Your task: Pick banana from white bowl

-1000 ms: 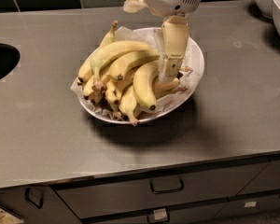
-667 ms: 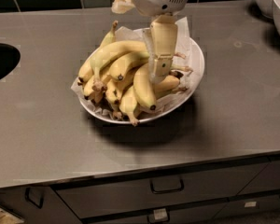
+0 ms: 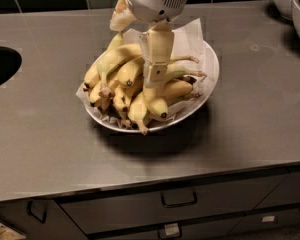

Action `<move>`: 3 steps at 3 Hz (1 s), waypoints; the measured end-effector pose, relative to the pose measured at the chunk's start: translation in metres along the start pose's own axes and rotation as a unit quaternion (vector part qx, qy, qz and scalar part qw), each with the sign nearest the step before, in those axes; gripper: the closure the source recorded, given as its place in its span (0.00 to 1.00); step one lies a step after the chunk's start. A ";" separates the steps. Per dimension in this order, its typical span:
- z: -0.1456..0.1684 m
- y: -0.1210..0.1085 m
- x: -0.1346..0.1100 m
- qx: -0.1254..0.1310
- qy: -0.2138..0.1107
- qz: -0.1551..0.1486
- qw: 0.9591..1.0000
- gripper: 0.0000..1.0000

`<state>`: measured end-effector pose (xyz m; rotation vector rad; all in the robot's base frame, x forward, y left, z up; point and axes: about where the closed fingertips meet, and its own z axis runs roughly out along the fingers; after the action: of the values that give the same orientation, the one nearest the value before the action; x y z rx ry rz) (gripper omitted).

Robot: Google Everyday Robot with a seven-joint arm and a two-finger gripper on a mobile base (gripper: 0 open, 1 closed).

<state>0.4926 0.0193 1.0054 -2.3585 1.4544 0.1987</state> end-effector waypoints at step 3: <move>-0.019 0.001 -0.001 0.002 0.002 0.015 1.000 0.42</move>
Offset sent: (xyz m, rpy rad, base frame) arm -0.0327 -0.0383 0.0197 -0.1094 0.0732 -0.0371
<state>0.4900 0.0124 1.0225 -2.3365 1.4917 0.1986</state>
